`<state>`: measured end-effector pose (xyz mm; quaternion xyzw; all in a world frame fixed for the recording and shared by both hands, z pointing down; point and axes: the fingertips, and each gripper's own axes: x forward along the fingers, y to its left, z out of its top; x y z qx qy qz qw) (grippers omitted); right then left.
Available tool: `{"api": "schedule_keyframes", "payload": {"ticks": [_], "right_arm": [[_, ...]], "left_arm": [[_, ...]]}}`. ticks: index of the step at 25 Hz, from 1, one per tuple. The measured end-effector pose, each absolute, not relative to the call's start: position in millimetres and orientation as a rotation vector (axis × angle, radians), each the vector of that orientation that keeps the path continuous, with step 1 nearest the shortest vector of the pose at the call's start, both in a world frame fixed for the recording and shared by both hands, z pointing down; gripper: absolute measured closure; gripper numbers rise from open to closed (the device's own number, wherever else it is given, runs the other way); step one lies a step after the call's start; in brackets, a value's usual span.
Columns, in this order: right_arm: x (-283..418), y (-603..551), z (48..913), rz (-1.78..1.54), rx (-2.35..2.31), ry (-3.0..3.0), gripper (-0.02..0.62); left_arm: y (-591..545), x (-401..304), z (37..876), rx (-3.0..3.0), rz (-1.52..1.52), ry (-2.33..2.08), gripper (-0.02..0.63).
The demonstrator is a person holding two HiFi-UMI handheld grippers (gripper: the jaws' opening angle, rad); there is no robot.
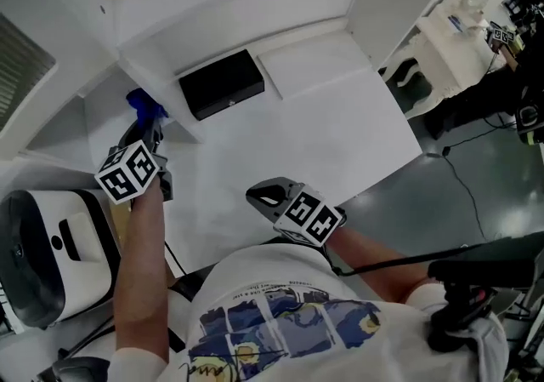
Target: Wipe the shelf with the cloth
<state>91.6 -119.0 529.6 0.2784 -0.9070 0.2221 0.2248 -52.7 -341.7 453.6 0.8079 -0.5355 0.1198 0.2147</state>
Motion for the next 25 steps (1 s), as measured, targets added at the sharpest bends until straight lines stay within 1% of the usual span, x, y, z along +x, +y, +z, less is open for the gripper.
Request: {"api": "schedule_keyframes", "payload": {"ticks": [9,17,25], "right_arm": [[110.8,-122.4,537.6,0.631,0.712,-2.501,0.565],[117.9,-113.9,548.3,0.652,0.611,-2.517,0.565],[116.4,-102.5,559.1,0.636,0.574,-2.518,0.565]], "left_arm": [[-337.1,-33.9,450.3,2.180,0.100,-1.426,0.551],[-310.3,-24.5,446.7,2.091,-0.102,-1.353,0.551],[-260.4,-14.4,451.1,2.163,-0.029,-1.324,0.551]]}}
